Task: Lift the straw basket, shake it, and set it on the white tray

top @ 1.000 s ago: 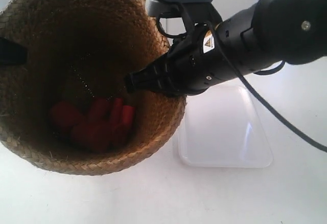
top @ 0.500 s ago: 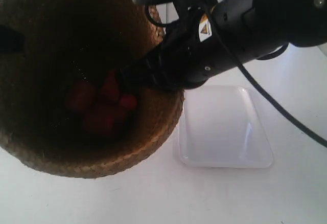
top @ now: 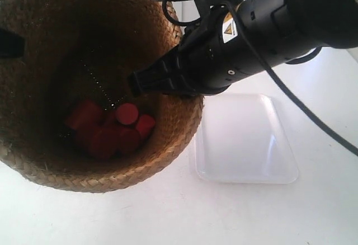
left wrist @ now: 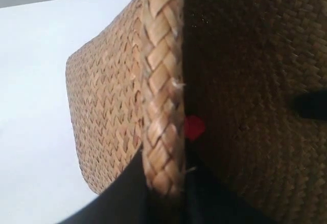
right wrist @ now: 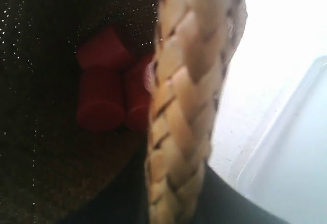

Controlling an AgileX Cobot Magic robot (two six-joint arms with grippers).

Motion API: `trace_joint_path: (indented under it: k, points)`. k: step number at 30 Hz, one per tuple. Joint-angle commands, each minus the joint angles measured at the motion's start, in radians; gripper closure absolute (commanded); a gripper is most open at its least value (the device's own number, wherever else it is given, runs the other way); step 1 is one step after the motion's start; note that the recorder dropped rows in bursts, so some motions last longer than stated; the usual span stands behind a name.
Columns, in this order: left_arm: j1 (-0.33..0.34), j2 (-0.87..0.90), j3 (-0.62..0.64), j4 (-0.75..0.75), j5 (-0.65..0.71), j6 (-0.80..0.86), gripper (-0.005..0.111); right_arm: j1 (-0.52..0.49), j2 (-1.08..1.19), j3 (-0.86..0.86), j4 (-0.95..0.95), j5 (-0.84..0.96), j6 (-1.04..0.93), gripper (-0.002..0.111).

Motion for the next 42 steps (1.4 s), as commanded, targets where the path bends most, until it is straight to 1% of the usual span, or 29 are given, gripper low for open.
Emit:
trace_joint_path:
  k: [1, 3, 6, 11, 14, 17, 19, 20, 21, 22, 23, 24, 25, 26, 27, 29, 30, 42]
  points:
    - [-0.01, -0.018, -0.009, -0.039, -0.023, 0.011, 0.107, -0.004, -0.01, 0.039, -0.01, -0.108, -0.003, 0.108]
    - [-0.01, -0.018, -0.009, 0.002, -0.033, 0.0, 0.107, -0.016, -0.01, 0.061, -0.01, -0.136, 0.022, 0.108]
    - [-0.01, -0.018, -0.009, 0.067, -0.051, -0.065, 0.107, -0.032, -0.017, 0.082, -0.01, -0.149, 0.037, 0.108]
    - [-0.01, -0.016, 0.003, 0.067, -0.054, -0.064, 0.107, -0.032, -0.045, 0.088, -0.08, -0.159, 0.085, 0.108]
    - [-0.01, -0.016, 0.037, 0.065, -0.056, -0.064, 0.107, -0.032, -0.05, 0.088, -0.12, -0.132, 0.101, 0.108]
    - [-0.01, -0.016, 0.073, 0.065, -0.084, -0.064, 0.107, -0.032, -0.043, 0.096, -0.12, -0.118, 0.101, 0.108]
    - [-0.01, -0.016, 0.093, 0.056, -0.116, -0.064, 0.107, -0.032, -0.043, 0.119, -0.12, -0.144, 0.103, 0.108]
    - [-0.01, -0.016, 0.082, 0.052, -0.127, -0.064, 0.107, -0.032, -0.043, 0.115, -0.12, -0.148, 0.102, 0.108]
    - [-0.01, -0.018, 0.053, 0.032, -0.112, -0.066, 0.107, -0.032, -0.059, 0.075, -0.12, -0.103, 0.079, 0.108]
    - [-0.01, -0.048, -0.043, -0.009, -0.069, -0.054, 0.107, -0.032, -0.112, -0.041, -0.115, -0.002, 0.04, 0.108]
    - [-0.01, -0.061, -0.1, -0.034, -0.042, -0.04, 0.107, -0.027, -0.151, -0.106, -0.111, 0.02, 0.036, 0.108]
    - [-0.01, -0.067, -0.121, -0.021, 0.005, 0.026, 0.107, -0.009, -0.202, -0.106, -0.113, -0.036, 0.049, 0.108]
    - [-0.007, -0.021, -0.03, 0.029, 0.021, -0.044, 0.107, -0.006, -0.168, 0.015, -0.115, -0.126, 0.067, 0.108]
    - [-0.007, -0.002, 0.007, 0.037, 0.011, -0.119, 0.107, -0.015, -0.125, 0.054, -0.097, -0.099, 0.083, 0.108]
    - [-0.007, -0.003, 0.028, 0.033, -0.021, -0.083, 0.107, -0.02, -0.074, 0.07, -0.053, -0.035, 0.069, 0.108]
    - [-0.007, -0.023, 0.018, -0.004, -0.054, -0.04, 0.107, -0.012, -0.072, 0.075, -0.01, -0.051, 0.024, 0.108]
    - [-0.007, -0.022, 0.016, 0.006, -0.06, -0.04, 0.107, -0.012, -0.073, 0.075, -0.029, -0.072, 0.024, 0.108]
    - [-0.007, -0.029, 0.026, 0.013, -0.033, -0.048, 0.107, -0.012, -0.066, 0.075, -0.047, -0.084, 0.03, 0.108]
